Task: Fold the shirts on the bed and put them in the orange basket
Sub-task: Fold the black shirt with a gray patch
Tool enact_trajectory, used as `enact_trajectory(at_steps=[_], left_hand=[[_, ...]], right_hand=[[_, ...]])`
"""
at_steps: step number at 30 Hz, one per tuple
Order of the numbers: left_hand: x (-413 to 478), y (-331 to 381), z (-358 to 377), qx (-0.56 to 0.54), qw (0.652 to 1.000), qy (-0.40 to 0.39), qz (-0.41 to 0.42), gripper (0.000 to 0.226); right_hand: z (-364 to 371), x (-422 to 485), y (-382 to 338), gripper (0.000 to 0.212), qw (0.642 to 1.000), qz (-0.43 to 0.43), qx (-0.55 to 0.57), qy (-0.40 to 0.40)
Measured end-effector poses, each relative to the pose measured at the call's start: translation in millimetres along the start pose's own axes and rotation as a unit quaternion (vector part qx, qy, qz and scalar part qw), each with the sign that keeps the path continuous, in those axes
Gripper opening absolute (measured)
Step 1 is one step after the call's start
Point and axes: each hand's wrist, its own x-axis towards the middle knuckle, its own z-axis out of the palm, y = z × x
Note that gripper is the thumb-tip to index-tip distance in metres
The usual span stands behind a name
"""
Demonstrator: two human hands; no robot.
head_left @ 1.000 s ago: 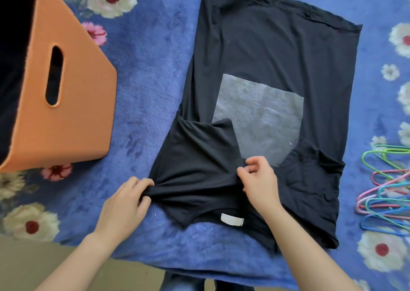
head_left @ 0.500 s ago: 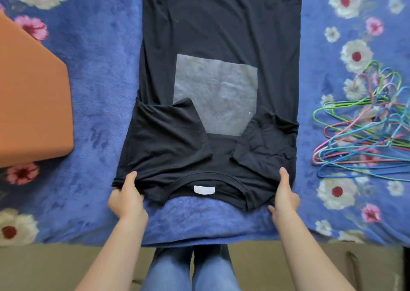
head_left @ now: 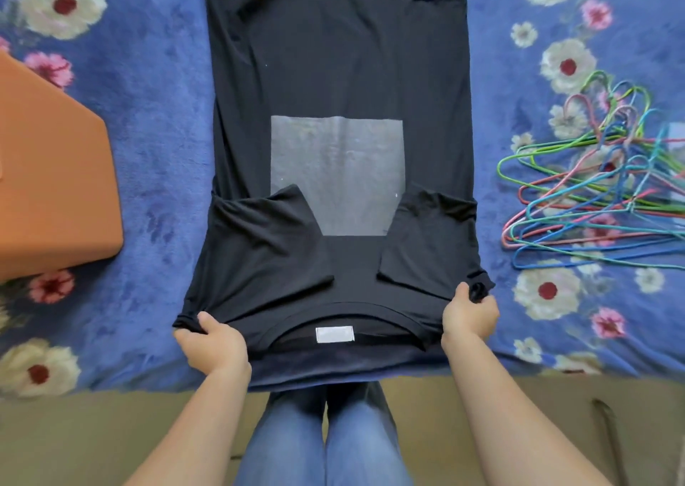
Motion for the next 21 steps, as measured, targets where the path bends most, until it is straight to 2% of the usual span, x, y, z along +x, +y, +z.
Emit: enact_trajectory(at_steps=[4,6,7,9,12,14,18,21], left_hand=[[-10.5,-21.5,-20.0,0.079,0.994,-0.028,-0.065,0.041],[-14.4,-9.7,-20.8,0.123,0.987,-0.009,-0.103,0.052],[-16.7,4.0,-17.7,0.160,0.983,0.007,-0.093,0.058],[-19.9,32.6,-4.1,0.231,0.973,0.007,-0.006,0.065],[-24.6,81.7,33.0,0.264,0.950,-0.049,0.159,0.060],[-22.3,121.6,74.6,0.278,0.926,-0.078,0.243,0.054],[-13.3,192.6,148.5,0.281,0.881,-0.122,0.361,0.043],[4.6,240.7,191.6,0.278,0.855,-0.110,0.423,0.042]], right_hand=[[-19.3,-2.7,25.3,0.051,0.995,0.032,-0.089,-0.031],[-18.6,-1.2,20.3,0.060,0.991,0.027,-0.133,-0.012],[-16.4,-0.8,9.0,0.064,0.986,0.006,-0.167,0.007],[-6.9,1.9,-16.4,0.065,0.969,-0.090,-0.228,0.021],[18.5,4.4,-63.4,0.057,0.932,-0.252,-0.260,-0.026],[46.5,13.4,-102.3,0.052,0.906,-0.323,-0.269,-0.059],[96.9,33.0,-170.3,0.046,0.857,-0.422,-0.283,-0.089],[129.3,54.6,-222.1,0.045,0.838,-0.459,-0.279,-0.094]])
